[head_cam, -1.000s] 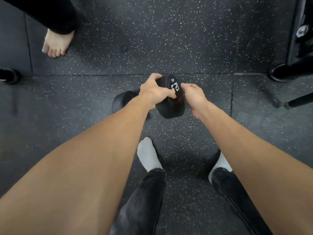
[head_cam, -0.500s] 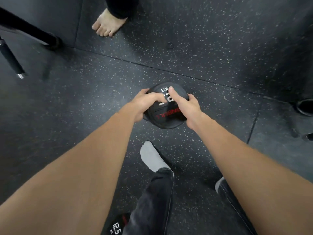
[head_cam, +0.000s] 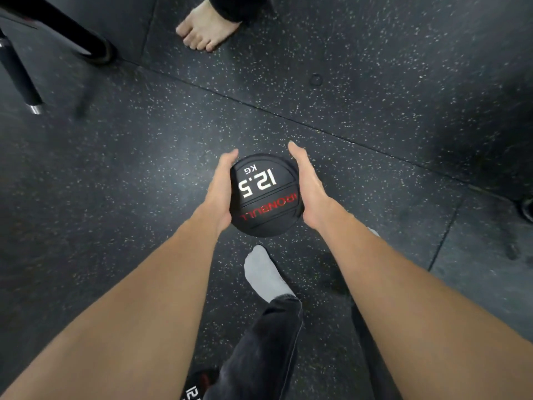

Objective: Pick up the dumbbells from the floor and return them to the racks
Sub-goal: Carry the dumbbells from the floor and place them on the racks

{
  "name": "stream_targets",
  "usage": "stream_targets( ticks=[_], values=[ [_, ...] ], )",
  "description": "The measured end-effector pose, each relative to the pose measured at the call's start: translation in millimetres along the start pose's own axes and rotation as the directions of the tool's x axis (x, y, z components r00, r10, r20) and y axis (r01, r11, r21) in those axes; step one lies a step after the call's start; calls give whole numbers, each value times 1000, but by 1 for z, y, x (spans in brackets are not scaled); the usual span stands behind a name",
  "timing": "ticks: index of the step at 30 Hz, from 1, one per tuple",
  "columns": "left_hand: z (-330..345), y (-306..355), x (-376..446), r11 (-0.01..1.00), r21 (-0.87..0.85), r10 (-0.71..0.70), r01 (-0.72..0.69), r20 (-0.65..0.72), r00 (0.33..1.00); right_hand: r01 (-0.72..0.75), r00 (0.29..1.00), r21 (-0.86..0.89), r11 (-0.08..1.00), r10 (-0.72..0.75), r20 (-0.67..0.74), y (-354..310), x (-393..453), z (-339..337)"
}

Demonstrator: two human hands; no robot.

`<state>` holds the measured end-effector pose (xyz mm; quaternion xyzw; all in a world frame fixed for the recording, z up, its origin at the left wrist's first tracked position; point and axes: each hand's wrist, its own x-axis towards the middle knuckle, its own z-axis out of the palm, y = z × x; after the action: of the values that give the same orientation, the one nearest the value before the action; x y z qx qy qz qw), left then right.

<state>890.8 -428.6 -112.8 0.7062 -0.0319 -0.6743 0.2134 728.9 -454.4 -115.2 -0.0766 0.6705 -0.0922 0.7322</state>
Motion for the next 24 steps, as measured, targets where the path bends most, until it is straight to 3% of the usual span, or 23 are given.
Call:
stream_targets(
  ticks=[4, 8, 17, 24],
  values=[
    [-2, 5, 6, 997, 49, -50, 52, -42, 998, -49, 987, -16, 999, 46, -156, -5, 12, 8],
    [1, 3, 5, 997, 40, -71, 73, -65, 995, -45, 981, -106, 993, 24, -194, -8, 9, 3],
    [3, -39, -53, 977, -163, -148, 137, -54, 988, -43, 990, -306, 951, -2, -144, 6, -44, -2],
    [-6, -49, -132, 959, -268, -121, 90, -102, 987, -6, 996, -406, 914, -31, -86, 12, -116, 13]
  ],
)
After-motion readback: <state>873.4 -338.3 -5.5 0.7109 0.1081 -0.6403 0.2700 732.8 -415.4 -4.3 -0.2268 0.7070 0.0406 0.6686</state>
